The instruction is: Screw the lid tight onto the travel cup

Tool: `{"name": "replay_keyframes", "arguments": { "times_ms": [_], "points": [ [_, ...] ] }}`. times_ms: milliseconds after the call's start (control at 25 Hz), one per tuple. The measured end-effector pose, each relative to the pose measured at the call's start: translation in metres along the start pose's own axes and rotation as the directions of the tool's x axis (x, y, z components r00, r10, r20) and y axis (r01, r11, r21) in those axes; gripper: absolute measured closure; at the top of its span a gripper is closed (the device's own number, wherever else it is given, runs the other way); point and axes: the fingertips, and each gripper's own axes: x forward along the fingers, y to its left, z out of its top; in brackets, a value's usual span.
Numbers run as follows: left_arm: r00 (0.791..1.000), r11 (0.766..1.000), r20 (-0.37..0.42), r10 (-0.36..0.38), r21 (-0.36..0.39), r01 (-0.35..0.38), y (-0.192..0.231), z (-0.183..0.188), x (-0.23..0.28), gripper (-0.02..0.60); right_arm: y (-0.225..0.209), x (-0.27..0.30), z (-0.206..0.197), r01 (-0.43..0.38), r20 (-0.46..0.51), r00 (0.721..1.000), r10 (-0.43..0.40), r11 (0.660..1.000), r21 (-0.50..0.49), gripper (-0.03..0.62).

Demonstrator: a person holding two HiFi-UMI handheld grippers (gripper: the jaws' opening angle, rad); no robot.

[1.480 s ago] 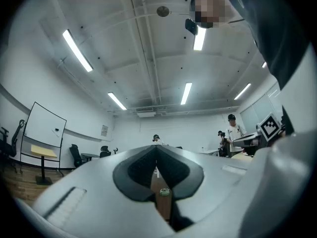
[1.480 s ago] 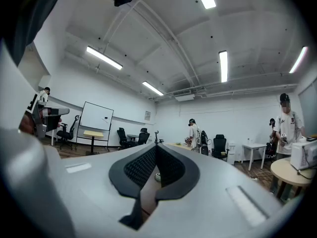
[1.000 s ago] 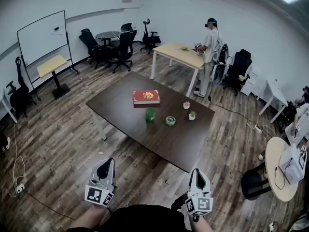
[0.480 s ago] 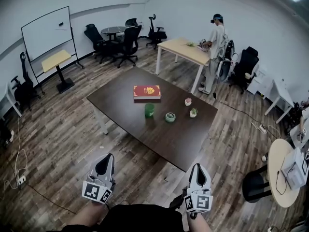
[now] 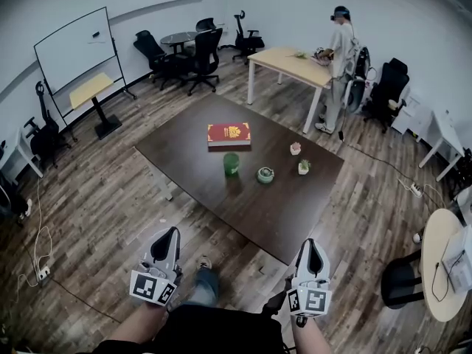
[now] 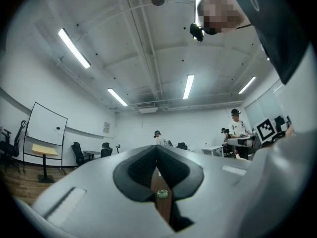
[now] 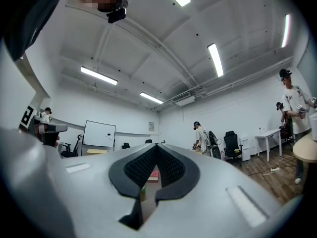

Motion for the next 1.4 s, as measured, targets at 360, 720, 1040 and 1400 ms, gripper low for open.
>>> {"name": "replay_keyframes", "arguments": {
  "times_ms": [360, 720, 1040, 1400],
  "points": [
    [0.995, 0.993, 0.043, -0.093, -0.071, 0.096, 0.065, -0.035, 0.119, 0.581, -0.004, 0.106, -0.004, 0.07, 0.005, 0.998, -0.07, 0.995, -0.072, 0.585],
    [0.977, 0.971, 0.076, -0.201, -0.118, 0.209, 0.15, -0.063, 0.254, 0.581, -0.005, 0.235, -0.012, 0.162, -0.023, 0.986, -0.164, 0.984, -0.073, 0.585],
    [0.969, 0.956, 0.064, -0.237, -0.16, 0.244, 0.178, -0.095, 0.323, 0.581, -0.012, 0.296, -0.022, 0.2, -0.052, 0.977, -0.206, 0.974, -0.11, 0.585],
    [0.978, 0.969, 0.068, -0.198, -0.136, 0.205, 0.172, -0.094, 0.353, 0.581, -0.022, 0.33, -0.035, 0.128, -0.072, 0.988, -0.134, 0.988, -0.082, 0.585]
  ]
}}
